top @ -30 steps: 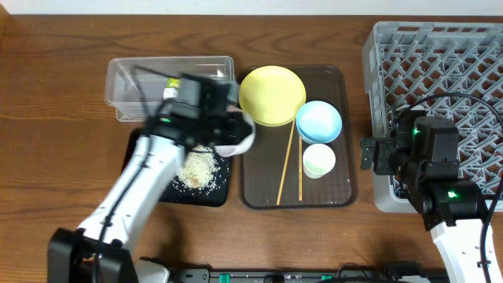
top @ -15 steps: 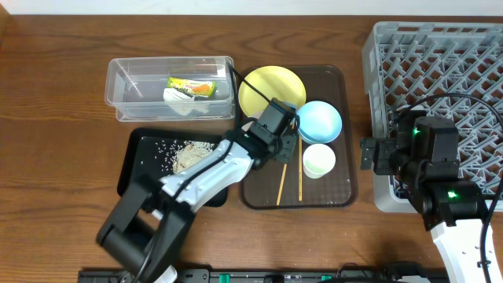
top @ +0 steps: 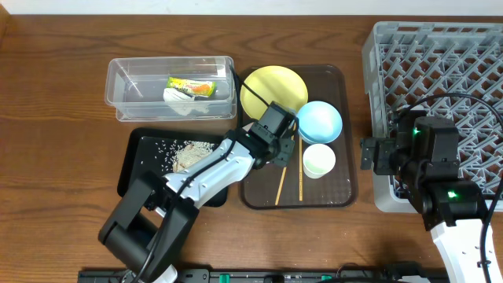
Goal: Sort waste into correct bins and load items into the dishwasher rack
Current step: 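Place the emptied pink bowl back on the brown tray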
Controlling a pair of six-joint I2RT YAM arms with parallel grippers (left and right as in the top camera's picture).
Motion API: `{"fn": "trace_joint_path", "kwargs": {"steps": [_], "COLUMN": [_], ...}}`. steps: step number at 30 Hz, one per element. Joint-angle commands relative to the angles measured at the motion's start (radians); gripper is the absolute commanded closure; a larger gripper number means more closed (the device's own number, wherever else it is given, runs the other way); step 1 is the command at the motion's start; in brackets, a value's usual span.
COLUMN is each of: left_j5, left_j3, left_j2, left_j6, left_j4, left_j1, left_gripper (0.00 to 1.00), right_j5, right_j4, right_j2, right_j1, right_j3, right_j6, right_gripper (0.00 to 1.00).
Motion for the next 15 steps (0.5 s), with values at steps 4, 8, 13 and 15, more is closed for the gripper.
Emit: {"fn": "trace_joint_path", "kwargs": {"steps": [4,8,13,15], "left_j5": [0.012,0.008,-0.031,-0.049], "left_j3": [0.007,0.007,0.007,0.007], "left_j2": [-0.192,-0.328,-0.460,-0.487], "left_j6": [0.010,0.009,-0.171,-0.310], "left_j4": [-0.121,-0.246,-0.459,-0.568], "left_j1": [0.024,0.097,0.270,0.360], "left_gripper": [0.72,0.71,0.81,0.85], "right_j5": [-0.005,-0.005,-0.005,-0.005], "right_j4": [-0.001,0.000,0.005,0.005], "right_j2": [-0.002,-0.002,-0.002,-0.002], "right_j1": [0.007,0.007,0.007,0.007], "right_j3": [0.017,0.017,0.017,0.017], "right_j6": [0.005,0.005,0.005,0.005], "right_gripper": [0.01,0.01,0.01,0.01]}}
